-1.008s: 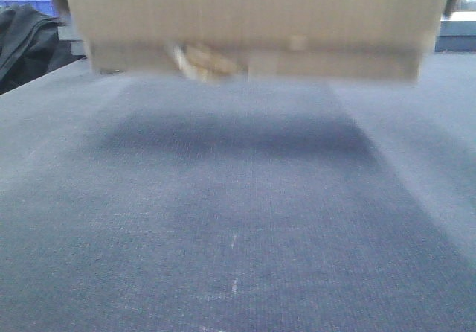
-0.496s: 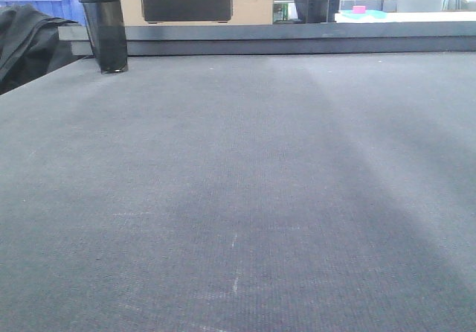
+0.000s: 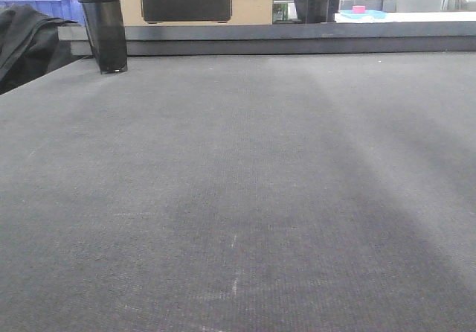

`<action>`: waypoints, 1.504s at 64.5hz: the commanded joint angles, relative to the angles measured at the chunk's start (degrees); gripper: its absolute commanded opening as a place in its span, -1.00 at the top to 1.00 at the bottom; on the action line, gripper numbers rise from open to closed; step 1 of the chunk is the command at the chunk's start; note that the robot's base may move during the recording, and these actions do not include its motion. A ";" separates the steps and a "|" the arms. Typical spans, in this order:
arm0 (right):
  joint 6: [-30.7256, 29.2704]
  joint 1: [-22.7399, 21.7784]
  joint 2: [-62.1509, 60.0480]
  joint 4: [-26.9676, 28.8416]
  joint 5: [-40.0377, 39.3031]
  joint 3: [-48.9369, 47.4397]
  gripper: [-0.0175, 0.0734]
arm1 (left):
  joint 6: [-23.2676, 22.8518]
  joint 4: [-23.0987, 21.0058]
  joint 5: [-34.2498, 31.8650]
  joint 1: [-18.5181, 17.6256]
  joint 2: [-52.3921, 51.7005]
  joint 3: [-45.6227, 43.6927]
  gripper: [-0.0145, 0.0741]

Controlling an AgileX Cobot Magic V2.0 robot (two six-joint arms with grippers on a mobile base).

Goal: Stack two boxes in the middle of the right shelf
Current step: 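Hold the boxes with both grippers while driving away from the table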

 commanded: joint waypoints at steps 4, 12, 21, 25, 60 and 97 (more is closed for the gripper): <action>-0.66 -0.33 -0.85 -0.93 -2.96 -0.77 0.95 | 0.44 0.91 -2.75 0.05 -0.94 -0.46 0.92; -0.66 -0.33 -0.85 -0.93 -2.96 -0.77 0.95 | 0.44 0.91 -2.75 0.05 -0.94 -0.46 0.92; -0.66 -0.33 -0.85 -0.93 -2.96 -0.77 0.95 | 0.44 0.91 -2.75 0.05 -0.94 -0.46 0.92; -0.66 -0.33 -0.85 -0.93 -2.96 -0.77 0.95 | 0.44 0.91 -2.75 0.05 -0.94 -0.46 0.92; -0.66 -0.33 -0.63 -0.93 -3.07 -0.77 0.95 | 0.44 0.91 -2.75 0.05 -0.94 -0.46 0.92; -0.66 -0.33 -0.63 -0.93 -3.07 -0.77 0.95 | 0.44 0.91 -2.75 0.05 -0.94 -0.46 0.92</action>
